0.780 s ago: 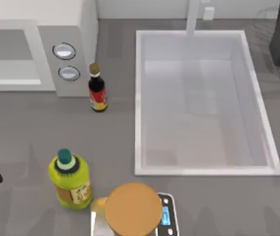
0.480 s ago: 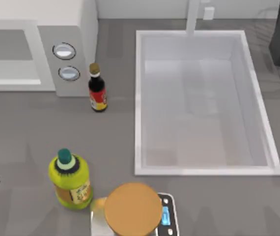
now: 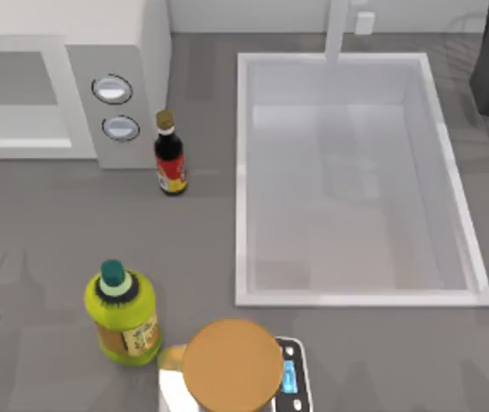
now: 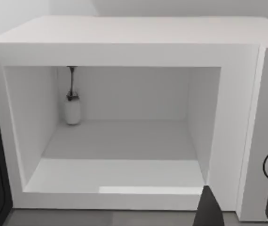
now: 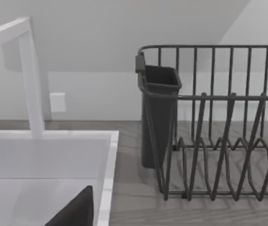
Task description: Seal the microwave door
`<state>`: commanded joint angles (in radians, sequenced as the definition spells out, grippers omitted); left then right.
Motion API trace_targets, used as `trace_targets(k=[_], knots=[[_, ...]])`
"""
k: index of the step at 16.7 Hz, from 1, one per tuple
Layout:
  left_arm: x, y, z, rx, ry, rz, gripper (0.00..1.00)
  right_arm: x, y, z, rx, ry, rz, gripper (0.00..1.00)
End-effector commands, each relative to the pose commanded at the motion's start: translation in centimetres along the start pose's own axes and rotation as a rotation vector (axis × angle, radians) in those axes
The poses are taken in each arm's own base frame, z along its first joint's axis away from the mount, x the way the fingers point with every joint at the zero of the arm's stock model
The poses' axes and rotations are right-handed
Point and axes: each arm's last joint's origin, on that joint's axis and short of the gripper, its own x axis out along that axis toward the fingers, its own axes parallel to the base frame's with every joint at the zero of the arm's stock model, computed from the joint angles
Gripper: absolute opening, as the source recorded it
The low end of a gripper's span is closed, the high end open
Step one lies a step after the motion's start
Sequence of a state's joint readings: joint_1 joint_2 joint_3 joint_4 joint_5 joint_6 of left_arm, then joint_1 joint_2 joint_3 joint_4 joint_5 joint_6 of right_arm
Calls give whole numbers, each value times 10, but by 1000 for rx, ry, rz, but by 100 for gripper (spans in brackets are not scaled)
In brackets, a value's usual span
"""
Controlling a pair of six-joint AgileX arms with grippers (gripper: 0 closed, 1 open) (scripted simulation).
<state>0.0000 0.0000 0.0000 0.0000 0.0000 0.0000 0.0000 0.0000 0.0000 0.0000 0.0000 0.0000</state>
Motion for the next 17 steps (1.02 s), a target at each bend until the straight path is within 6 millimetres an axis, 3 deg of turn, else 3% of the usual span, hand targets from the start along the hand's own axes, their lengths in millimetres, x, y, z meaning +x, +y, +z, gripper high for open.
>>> trace_targets(k=[2,12,17], knots=[[0,0,0,0,0,0,0,0,0,0,0,0,0,100],[0,1,1,0,0,0,0,0,0,0,0,0,0,100],[2,16,12,0,0,0,0,0,0,0,0,0,0,100]])
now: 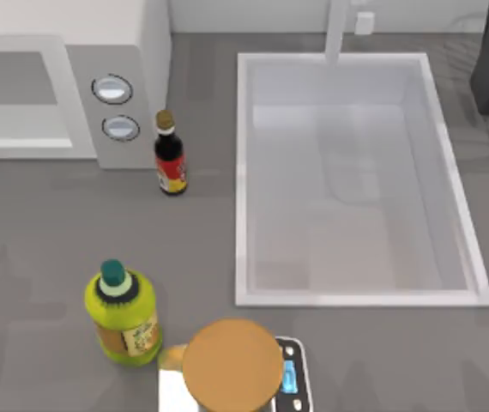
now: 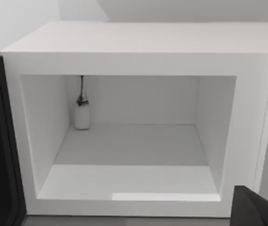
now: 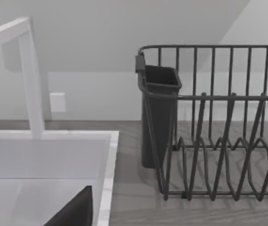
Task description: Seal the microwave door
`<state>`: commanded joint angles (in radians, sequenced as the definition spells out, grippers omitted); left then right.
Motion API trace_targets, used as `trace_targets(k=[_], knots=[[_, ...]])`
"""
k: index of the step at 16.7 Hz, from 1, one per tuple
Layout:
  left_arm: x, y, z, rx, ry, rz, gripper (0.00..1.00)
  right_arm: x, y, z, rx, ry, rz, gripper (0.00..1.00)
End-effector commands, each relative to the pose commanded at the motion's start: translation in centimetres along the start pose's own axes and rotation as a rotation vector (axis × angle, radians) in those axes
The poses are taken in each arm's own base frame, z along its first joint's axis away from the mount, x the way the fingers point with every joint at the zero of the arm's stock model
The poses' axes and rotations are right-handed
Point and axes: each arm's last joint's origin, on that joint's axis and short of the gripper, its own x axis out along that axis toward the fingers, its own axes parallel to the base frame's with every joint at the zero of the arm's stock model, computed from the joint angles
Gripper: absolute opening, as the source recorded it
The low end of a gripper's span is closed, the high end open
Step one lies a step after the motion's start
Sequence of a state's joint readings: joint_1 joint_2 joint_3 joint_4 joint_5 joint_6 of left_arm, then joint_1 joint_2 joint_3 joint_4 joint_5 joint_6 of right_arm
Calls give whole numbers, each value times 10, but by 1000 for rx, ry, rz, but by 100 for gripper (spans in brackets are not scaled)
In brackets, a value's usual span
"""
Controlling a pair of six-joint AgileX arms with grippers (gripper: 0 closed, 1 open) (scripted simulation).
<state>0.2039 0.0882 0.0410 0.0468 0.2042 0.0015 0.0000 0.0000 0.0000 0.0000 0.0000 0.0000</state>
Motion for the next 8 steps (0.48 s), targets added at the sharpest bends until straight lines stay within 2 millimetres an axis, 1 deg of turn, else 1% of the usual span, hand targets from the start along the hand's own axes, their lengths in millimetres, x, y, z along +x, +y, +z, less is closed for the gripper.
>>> trace_targets(k=[4,8], knots=[[0,9,6,0,0,0,0,0,0,0,0,0,0,100],[0,9,5,0,1,0,0,0,0,0,0,0,0,100]])
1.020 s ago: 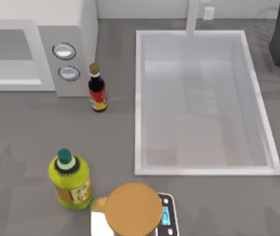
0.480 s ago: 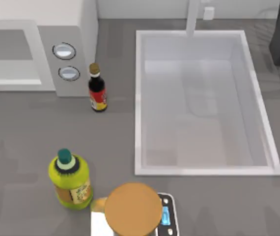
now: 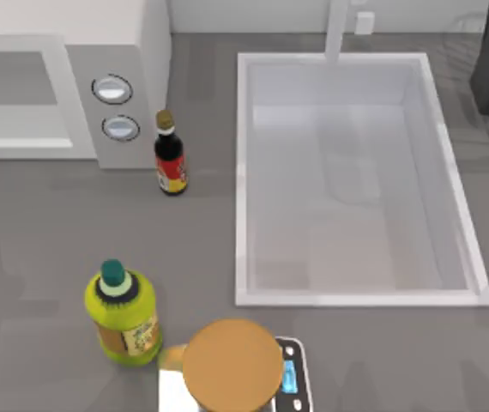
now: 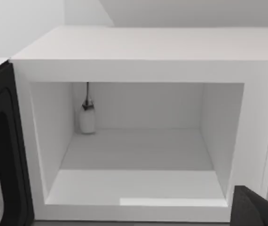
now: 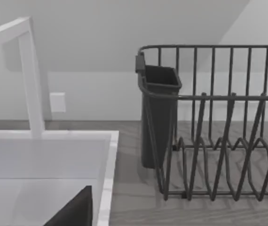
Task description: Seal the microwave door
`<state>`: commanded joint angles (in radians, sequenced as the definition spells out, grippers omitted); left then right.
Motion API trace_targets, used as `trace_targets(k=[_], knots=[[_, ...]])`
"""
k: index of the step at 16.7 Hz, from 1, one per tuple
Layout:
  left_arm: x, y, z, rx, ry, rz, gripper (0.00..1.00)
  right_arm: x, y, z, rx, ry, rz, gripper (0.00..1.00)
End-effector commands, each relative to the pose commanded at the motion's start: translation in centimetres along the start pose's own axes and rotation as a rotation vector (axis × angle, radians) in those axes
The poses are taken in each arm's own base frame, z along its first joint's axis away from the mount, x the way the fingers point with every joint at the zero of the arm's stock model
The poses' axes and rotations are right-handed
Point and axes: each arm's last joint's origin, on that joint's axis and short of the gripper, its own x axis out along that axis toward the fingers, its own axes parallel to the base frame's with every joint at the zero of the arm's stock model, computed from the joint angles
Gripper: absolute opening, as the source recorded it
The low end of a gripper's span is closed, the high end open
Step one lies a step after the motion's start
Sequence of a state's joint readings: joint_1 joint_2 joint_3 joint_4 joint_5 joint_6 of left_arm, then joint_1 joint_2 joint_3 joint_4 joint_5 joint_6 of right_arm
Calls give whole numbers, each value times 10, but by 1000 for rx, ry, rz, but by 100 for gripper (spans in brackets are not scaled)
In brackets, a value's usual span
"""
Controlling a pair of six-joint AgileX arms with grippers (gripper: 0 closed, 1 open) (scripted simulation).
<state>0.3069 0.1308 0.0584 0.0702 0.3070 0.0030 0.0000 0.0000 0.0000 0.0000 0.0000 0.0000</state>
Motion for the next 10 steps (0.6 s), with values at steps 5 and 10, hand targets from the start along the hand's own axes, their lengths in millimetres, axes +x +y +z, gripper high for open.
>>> trace_targets(k=[5,10], knots=[[8,2,-1,1,-4,0,0,0,0,0,0,0,0,100],[11,2,-3,0,0,0,0,0,0,0,0,0,0,100]])
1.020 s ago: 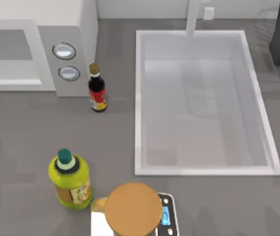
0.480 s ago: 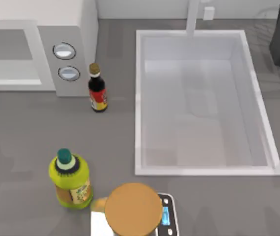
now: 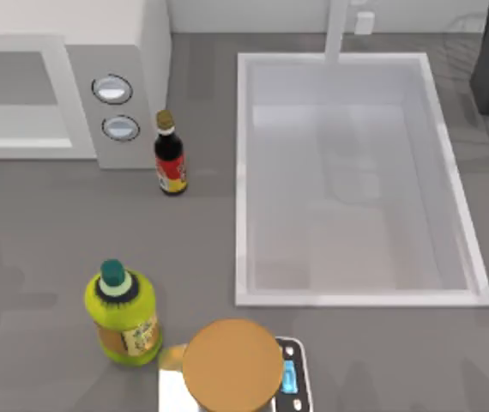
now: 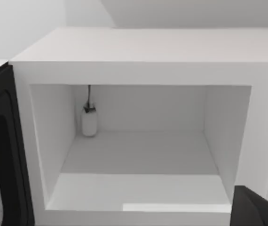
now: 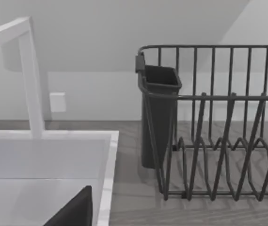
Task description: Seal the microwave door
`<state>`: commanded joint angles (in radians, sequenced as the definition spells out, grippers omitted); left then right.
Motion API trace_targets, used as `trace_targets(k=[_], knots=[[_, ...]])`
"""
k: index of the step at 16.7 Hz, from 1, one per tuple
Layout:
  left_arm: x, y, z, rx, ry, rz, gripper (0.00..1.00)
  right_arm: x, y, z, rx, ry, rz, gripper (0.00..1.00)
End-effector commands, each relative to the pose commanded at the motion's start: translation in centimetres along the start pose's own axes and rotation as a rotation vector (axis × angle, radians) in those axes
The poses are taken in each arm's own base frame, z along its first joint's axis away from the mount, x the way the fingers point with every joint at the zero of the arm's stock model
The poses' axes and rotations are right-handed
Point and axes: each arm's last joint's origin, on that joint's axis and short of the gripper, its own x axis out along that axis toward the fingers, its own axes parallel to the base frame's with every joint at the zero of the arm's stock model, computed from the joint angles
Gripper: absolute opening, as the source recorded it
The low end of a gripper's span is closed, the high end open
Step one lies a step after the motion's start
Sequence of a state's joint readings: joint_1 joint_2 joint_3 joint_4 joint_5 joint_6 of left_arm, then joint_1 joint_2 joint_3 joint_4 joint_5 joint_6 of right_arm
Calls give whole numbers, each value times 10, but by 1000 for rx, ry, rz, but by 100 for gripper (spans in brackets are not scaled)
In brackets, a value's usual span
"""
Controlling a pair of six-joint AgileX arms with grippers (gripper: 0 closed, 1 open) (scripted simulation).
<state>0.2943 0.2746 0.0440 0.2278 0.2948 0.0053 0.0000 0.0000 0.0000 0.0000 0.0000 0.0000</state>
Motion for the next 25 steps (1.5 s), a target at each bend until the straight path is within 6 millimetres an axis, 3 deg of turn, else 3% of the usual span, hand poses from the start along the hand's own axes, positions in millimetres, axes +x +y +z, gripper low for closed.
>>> trace_targets(k=[11,17,21,25], knots=[[-8,-26,5,1,-3,2,0,0,0,0,0,0,0,100],[-8,-25,7,8,8,5,0,0,0,0,0,0,0,100],[0,-14,33,95,107,40,0,0,0,0,0,0,0,100],[25,16,73,194,311,74,0,0,0,0,0,0,0,100]])
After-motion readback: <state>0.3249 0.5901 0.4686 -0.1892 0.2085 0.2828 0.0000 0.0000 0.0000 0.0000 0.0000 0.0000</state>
